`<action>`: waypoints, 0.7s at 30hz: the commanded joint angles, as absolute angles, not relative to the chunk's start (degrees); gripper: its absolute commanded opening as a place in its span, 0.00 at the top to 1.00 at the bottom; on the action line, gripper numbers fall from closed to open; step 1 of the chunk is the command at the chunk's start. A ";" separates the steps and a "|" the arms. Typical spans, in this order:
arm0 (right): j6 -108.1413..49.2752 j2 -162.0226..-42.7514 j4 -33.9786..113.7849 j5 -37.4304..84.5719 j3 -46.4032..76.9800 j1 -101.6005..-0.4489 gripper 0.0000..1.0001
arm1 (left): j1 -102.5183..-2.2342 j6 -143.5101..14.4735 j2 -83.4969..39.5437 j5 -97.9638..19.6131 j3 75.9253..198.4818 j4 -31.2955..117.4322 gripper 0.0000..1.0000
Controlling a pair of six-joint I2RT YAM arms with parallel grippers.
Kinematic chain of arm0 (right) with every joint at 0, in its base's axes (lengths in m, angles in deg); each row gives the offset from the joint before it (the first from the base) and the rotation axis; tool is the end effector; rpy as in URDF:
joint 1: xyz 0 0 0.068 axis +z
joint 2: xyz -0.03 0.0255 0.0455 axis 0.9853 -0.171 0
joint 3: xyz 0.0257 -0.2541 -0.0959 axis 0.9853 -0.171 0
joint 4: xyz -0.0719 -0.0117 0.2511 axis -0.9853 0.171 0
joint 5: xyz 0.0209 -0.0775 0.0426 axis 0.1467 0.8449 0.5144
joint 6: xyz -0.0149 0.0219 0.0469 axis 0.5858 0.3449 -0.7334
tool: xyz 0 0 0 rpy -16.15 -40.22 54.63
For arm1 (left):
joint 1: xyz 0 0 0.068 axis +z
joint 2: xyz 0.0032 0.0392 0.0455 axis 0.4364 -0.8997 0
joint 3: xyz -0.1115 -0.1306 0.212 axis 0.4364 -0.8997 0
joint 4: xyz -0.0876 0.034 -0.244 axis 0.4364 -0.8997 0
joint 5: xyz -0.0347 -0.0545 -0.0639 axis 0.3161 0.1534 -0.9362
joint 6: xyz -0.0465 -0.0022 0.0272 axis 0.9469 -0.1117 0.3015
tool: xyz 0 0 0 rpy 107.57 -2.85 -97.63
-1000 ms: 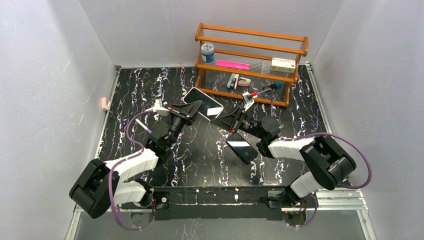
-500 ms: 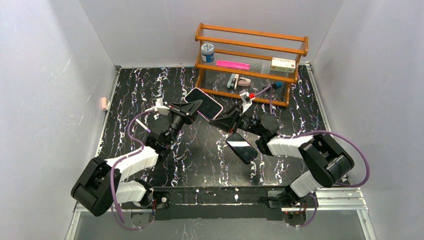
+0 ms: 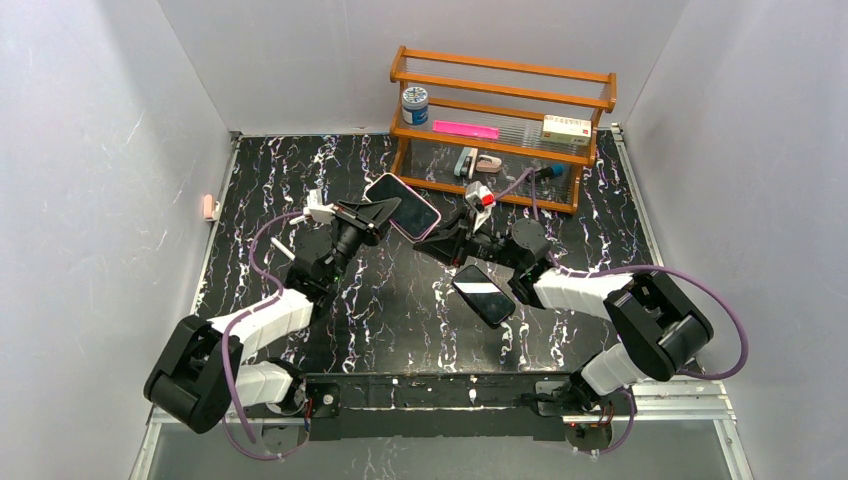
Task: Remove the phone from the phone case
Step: Remove the phone case from the phone.
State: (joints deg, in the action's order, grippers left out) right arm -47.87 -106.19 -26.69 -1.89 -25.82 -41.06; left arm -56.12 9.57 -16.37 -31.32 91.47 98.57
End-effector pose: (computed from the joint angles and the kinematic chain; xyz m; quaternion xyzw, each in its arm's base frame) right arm 0.2197 0.2037 0.2541 -0.2952 0.5477 0.5524 0.5548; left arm 0.2196 -0.1283 0.2636 -0.2830 0.5448 -0.6702 0.4169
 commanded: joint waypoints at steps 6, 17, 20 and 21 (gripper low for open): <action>-46.26 -104.69 -23.71 0.39 -27.75 -42.39 0.40 | -46.13 5.41 -14.88 -55.14 96.09 102.46 1.00; -41.50 -97.09 -7.94 -8.08 -25.17 -43.80 0.20 | -37.48 1.26 -18.85 -75.54 102.48 101.63 1.00; -39.06 -96.31 -2.36 -11.93 -22.12 -43.85 0.20 | -37.19 -1.69 -19.78 -79.65 104.10 100.30 1.00; -38.03 -96.16 -0.96 -13.03 -21.17 -43.85 0.20 | -37.21 -2.59 -20.05 -81.09 104.58 99.92 1.00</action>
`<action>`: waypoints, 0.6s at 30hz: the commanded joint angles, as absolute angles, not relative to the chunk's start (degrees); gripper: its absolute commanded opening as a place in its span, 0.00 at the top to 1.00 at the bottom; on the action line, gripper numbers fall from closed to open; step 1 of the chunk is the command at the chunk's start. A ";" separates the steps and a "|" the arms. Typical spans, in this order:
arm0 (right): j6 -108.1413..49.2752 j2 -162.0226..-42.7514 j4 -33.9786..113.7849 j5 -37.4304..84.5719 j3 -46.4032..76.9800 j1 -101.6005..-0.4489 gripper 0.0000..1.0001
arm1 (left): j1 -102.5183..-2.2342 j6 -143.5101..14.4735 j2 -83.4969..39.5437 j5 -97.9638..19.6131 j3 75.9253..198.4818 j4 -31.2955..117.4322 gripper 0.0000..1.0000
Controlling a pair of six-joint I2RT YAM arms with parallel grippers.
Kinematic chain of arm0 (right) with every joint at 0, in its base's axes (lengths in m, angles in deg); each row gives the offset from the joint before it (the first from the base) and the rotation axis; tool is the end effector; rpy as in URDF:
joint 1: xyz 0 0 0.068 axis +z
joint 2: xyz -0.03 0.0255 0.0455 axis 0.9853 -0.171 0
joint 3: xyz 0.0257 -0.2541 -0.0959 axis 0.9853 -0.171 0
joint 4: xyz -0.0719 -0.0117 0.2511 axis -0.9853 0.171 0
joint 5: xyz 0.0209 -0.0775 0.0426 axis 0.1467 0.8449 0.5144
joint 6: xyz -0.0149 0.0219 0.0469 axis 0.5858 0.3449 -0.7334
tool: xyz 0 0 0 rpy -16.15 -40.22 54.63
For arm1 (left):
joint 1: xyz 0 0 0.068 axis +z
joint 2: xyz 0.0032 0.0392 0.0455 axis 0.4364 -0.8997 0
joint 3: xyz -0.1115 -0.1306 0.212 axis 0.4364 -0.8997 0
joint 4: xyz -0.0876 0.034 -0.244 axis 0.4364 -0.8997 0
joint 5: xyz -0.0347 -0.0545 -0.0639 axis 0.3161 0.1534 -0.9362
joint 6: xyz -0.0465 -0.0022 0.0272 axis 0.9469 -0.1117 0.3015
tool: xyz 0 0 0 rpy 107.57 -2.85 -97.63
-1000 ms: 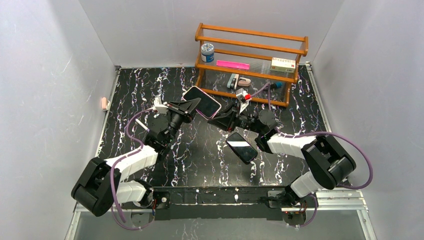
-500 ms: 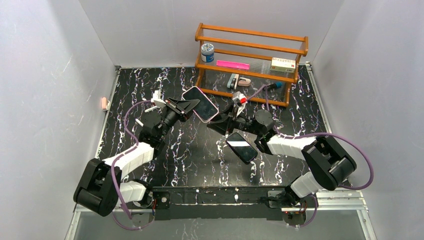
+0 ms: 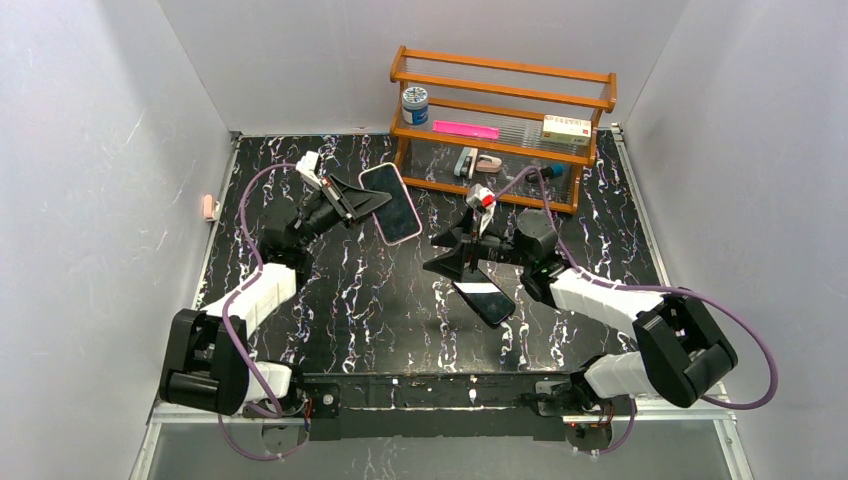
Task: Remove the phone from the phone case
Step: Remove the phone case from the phone.
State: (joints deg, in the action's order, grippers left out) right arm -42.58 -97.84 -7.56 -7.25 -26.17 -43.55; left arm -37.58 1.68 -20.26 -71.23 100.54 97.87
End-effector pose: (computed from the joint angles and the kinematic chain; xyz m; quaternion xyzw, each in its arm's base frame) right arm 0.2127 0.1857 0.2576 -0.3322 0.5991 0.5254 0.5047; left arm 0.2610 -0.0776 0.2951 -0.0634 0.6112 -0.6797 0.4006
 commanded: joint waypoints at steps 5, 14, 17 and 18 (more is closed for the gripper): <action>-34.96 -96.55 5.69 -16.87 -16.85 -43.83 0.22 | -37.21 -7.90 -20.66 -86.36 106.86 97.29 1.00; -35.37 -99.87 7.32 -26.07 -11.86 -43.75 0.31 | -37.30 -12.04 -19.50 -90.75 107.69 96.59 1.00; -35.76 -100.97 7.32 -27.40 -10.25 -43.34 0.34 | -37.52 -12.61 -19.02 -90.96 107.66 96.51 1.00; -35.82 -101.24 7.27 -27.64 -9.83 -43.14 0.35 | -37.63 -12.69 -18.92 -90.95 107.58 96.46 1.00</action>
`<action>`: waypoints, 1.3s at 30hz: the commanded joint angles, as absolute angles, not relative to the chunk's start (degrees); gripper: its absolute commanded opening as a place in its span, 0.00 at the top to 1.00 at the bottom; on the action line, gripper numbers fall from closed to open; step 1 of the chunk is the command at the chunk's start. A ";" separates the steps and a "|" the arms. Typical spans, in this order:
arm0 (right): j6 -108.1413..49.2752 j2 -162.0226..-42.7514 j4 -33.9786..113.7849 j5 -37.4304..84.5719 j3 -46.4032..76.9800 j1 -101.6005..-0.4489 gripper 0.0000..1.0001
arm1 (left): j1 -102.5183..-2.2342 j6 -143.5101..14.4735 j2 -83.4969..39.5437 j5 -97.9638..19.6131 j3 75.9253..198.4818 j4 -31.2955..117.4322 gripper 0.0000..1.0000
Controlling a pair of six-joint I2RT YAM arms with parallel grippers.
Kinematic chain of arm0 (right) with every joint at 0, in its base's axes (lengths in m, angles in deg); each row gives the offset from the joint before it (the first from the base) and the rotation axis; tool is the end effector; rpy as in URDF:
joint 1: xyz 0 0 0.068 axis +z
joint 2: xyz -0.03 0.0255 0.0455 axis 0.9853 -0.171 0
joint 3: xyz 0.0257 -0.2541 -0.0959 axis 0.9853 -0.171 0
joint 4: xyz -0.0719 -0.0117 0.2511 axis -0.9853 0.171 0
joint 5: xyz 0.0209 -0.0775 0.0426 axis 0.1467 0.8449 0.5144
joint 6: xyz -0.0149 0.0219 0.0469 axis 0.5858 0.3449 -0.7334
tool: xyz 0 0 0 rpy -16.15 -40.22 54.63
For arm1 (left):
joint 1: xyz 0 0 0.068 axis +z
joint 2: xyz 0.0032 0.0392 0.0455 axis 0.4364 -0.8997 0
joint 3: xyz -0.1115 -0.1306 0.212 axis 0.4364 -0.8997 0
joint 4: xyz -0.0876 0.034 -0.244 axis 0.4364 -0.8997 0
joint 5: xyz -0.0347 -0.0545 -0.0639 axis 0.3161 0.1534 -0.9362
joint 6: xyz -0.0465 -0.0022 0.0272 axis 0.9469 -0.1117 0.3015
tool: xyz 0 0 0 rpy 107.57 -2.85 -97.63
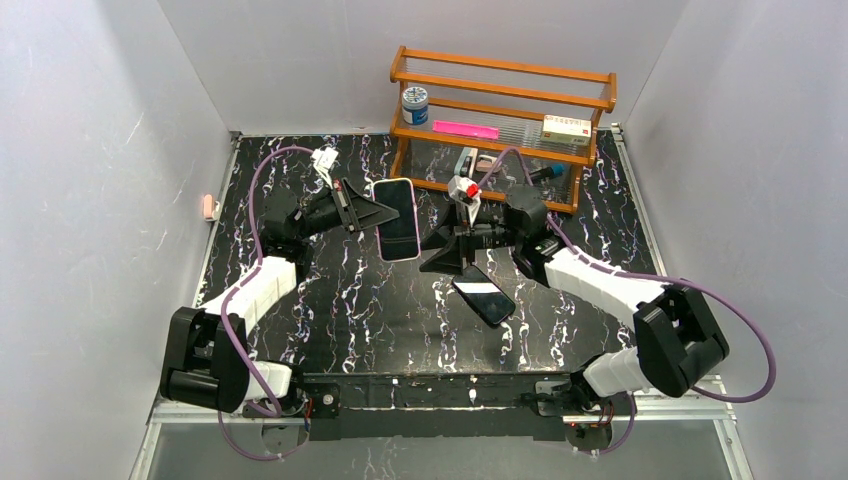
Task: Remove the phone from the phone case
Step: Remove the phone case from the phone.
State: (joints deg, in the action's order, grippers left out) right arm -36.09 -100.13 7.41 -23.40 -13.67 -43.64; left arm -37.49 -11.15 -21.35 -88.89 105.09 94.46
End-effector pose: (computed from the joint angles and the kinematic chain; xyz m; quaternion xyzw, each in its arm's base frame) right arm 0.2260 0.2036 0.2926 -0.4430 0.5523 0.5595 0.4308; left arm 0.2624 -0.0848 0.3079 0.1235 0.6320 -0.6621 0.3834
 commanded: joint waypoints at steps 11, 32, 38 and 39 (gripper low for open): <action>-37.00 -104.15 4.33 -28.66 -7.77 -41.92 0.49 | -38.77 -11.73 -17.59 -90.21 107.57 96.38 1.00; -21.41 -105.77 10.61 -25.51 -5.06 -41.79 0.99 | -40.94 -4.23 -17.37 -88.07 105.35 96.32 1.00; -13.80 -106.72 13.73 -17.84 -2.80 -40.72 0.99 | -41.77 -2.80 -17.76 -87.65 105.06 96.25 1.00; -12.88 -106.81 14.11 -16.58 -2.63 -40.74 0.99 | -41.90 -2.53 -17.72 -87.62 105.08 96.31 1.00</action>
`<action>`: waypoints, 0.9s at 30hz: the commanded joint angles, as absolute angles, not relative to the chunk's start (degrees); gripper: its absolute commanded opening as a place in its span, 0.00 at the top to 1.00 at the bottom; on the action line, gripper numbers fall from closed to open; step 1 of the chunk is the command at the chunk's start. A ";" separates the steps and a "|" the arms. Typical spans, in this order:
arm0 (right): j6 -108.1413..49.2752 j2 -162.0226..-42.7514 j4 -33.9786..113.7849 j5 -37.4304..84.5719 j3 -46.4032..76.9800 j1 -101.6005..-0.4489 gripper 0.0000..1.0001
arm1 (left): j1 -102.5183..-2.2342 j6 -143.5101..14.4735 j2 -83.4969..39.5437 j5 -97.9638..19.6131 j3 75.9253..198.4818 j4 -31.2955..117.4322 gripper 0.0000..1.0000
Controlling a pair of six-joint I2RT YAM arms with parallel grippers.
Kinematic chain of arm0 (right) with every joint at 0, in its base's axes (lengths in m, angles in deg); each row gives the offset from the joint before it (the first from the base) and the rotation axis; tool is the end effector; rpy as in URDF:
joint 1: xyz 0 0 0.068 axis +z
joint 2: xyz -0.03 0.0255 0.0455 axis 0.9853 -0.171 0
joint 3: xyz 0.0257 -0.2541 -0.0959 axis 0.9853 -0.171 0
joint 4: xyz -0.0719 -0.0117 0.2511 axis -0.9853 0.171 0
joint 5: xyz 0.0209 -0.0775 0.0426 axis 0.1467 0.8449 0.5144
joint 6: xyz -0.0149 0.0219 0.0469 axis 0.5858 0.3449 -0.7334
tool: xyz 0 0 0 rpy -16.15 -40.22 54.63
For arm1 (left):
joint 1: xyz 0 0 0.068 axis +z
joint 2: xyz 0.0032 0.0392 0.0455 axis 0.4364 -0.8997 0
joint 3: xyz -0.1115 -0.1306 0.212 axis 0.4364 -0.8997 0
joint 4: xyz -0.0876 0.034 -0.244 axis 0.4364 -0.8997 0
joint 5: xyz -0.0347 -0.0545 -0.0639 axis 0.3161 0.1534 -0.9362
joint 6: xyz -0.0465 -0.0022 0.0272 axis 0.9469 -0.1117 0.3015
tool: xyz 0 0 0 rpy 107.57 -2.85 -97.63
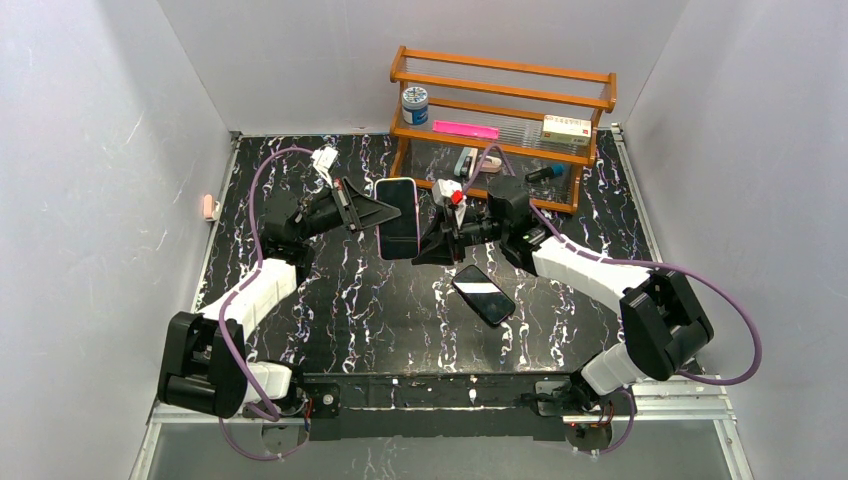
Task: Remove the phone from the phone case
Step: Remove the phone case from the phone.
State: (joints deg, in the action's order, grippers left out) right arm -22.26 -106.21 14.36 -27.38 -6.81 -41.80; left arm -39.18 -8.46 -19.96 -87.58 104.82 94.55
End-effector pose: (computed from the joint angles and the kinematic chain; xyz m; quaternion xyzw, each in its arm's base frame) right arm 0.2390 0.2280 0.2899 -0.5232 0.5054 0.5342 0.4307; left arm 0.2556 -0.0910 0.3128 0.1153 0.6267 -0.6751 0.3717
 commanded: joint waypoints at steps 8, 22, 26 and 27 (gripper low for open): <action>-16.37 -105.86 6.93 -10.78 -4.89 -41.22 0.99 | -43.19 -2.23 -16.91 -87.43 105.25 96.31 1.00; -51.97 -104.36 -16.94 -12.23 -11.32 -43.29 0.75 | -43.20 -5.33 -15.57 -84.92 102.01 96.34 1.00; -59.50 -105.11 -22.69 -11.73 -12.55 -43.75 0.70 | -43.24 -5.90 -15.69 -84.45 101.09 96.33 1.00; -61.26 -105.27 -23.85 -11.61 -12.69 -43.93 0.69 | -43.25 -6.06 -15.61 -84.44 100.95 96.34 1.00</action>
